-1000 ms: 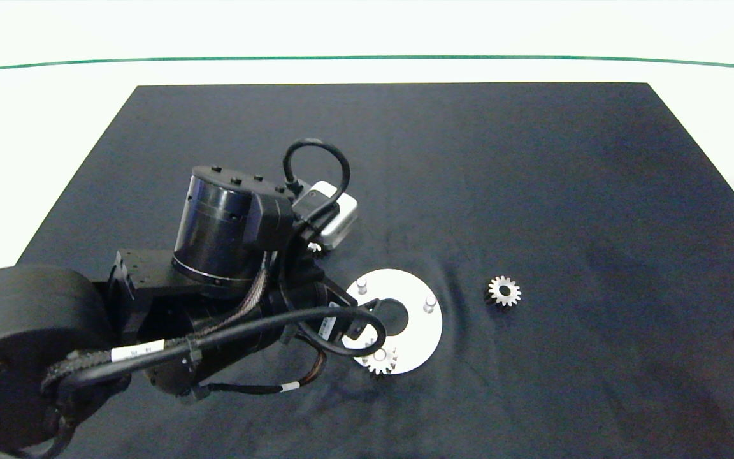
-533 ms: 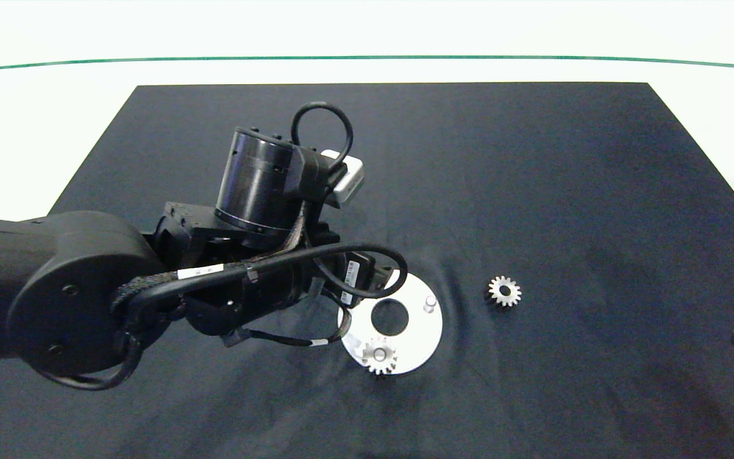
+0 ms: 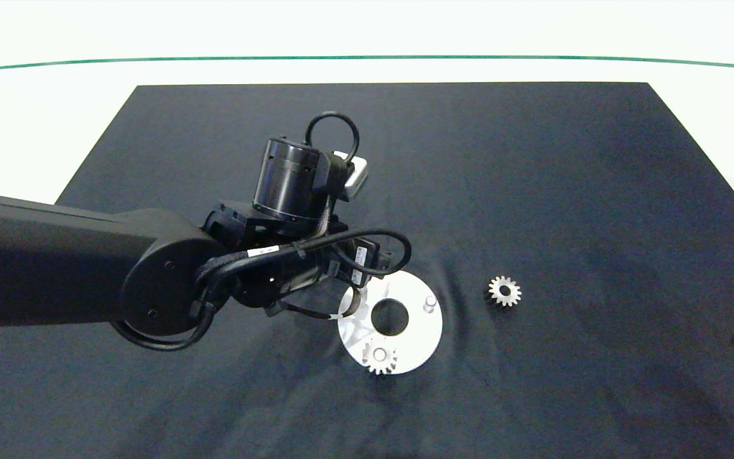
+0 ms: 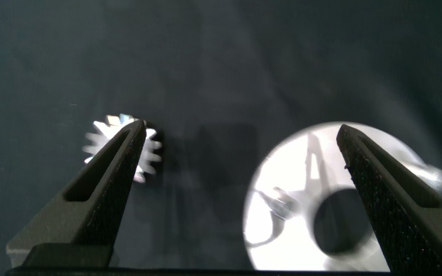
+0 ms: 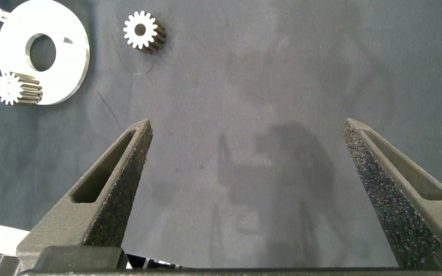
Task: Install three planetary gears onto the carrier pins
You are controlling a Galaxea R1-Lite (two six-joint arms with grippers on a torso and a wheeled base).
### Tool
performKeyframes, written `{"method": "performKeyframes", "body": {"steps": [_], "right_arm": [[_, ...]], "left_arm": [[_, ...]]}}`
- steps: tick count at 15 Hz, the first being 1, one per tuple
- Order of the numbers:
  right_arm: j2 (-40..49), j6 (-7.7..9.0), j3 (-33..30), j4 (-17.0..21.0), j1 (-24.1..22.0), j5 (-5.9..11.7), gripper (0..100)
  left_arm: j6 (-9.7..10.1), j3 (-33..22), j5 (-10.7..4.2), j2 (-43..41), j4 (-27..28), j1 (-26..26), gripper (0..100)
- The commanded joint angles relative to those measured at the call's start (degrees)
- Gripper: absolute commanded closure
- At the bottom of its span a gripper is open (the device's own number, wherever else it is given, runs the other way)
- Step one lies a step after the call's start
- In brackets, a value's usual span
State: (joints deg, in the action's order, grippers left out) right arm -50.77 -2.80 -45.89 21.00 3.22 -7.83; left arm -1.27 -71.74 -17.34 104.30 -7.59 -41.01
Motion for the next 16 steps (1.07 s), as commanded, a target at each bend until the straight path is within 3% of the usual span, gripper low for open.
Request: {"method": "performKeyframes", "body": {"steps": [1, 4, 16], "right_arm": [[-0.2, -0.01, 0.01, 0.09, 0.12, -0.17, 0], [-0.11, -0.01, 0.01, 0.09, 0.12, -0.17, 0], [-0.03, -0.01, 0.18, 0.09, 0.12, -0.17, 0]], "left_arm": [[-0.14, -0.5, -0.07, 0.81, 0.39, 2.6, 0], [-0.58, -0.24, -0.07, -0.24, 2.85, 4.97, 0], [-0.67, 0.2, -0.16, 1.25, 2.32, 6.47, 0]]}}
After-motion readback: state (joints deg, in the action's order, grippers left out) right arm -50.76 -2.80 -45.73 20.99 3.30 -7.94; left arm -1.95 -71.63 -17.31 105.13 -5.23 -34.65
